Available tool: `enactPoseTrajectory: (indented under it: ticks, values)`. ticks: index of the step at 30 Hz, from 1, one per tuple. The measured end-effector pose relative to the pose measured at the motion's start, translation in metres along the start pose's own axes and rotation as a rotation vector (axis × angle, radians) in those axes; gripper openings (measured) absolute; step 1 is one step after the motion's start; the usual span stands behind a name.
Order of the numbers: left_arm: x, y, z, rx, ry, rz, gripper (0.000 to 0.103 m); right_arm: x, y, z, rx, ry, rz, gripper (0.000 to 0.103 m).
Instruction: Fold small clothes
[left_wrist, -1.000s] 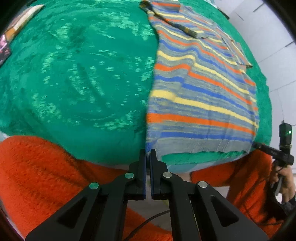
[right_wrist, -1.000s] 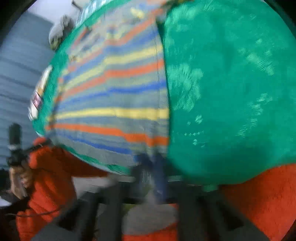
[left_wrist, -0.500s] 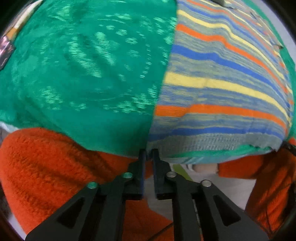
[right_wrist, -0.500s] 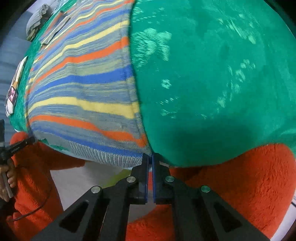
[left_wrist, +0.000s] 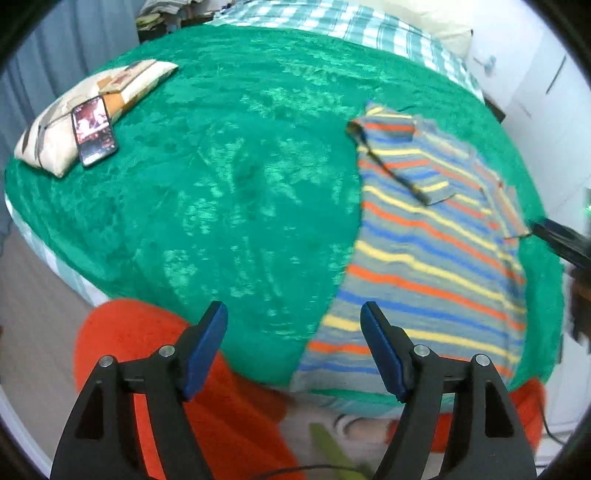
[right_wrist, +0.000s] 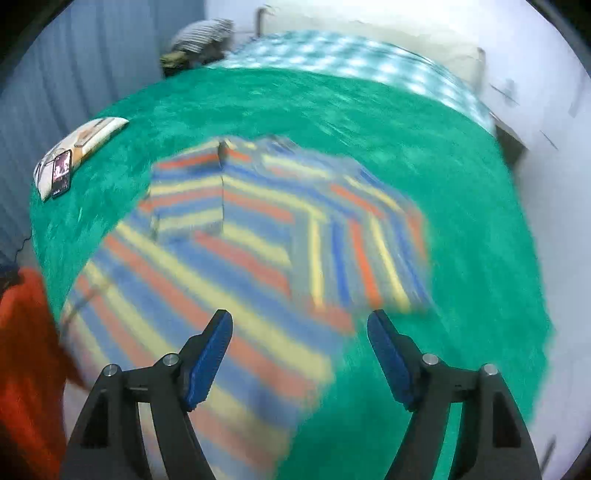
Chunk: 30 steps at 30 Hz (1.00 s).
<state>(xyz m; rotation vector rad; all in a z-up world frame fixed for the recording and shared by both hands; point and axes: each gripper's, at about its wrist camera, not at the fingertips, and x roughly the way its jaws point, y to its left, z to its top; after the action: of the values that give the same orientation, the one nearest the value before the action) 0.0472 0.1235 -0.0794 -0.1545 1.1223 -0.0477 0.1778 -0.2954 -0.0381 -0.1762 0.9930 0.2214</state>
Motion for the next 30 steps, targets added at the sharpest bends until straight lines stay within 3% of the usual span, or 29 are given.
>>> enactPoseTrajectory:
  ticks: [2,4,5,6,8,11,14,16,19,22,24,28,30]
  values:
    - [-0.005,-0.002,-0.008,-0.008,0.0,-0.01,0.076,0.051,0.0,0.018,-0.001,0.005,-0.006,0.074]
    - [-0.007,0.0,-0.014,-0.014,0.012,0.001,0.076,0.097,-0.002,0.023,0.011,0.063,-0.032,0.072]
    - [-0.006,0.003,-0.016,-0.016,0.021,0.011,0.076,0.117,-0.007,0.02,0.04,0.111,-0.026,0.056]
    - [-0.005,0.01,-0.019,-0.02,0.031,0.026,0.076,0.119,-0.015,0.01,0.077,0.12,-0.018,0.049]
    - [-0.009,0.019,-0.026,-0.029,0.034,0.047,0.076,0.1,-0.04,0.006,0.193,0.06,0.018,0.002]
    - [-0.007,0.034,-0.031,-0.056,0.049,0.063,0.076,0.048,-0.099,-0.005,0.358,-0.04,-0.015,0.002]
    - [-0.004,0.032,-0.03,-0.068,0.057,0.047,0.076,-0.01,-0.179,-0.042,0.546,-0.103,-0.104,0.002]
    - [0.002,0.019,-0.024,-0.053,0.057,0.024,0.076,-0.039,-0.228,-0.076,0.669,-0.107,-0.176,0.002]
    - [0.008,-0.011,-0.018,-0.011,0.068,-0.023,0.076,-0.046,-0.27,-0.115,0.791,-0.077,-0.23,0.002]
    - [0.008,-0.039,-0.013,0.041,0.07,-0.056,0.076,-0.043,-0.287,-0.149,0.889,-0.038,-0.238,0.002]
    - [0.006,-0.053,-0.013,0.072,0.066,-0.063,0.076,-0.04,-0.284,-0.155,0.867,-0.022,-0.259,0.002]
    - [0.004,-0.057,-0.019,0.112,0.06,-0.021,0.076,-0.039,-0.28,-0.162,0.842,0.018,-0.372,0.001]
    - [0.006,-0.052,-0.021,0.113,0.063,0.003,0.075,-0.025,-0.283,-0.178,0.871,0.087,-0.403,0.001]
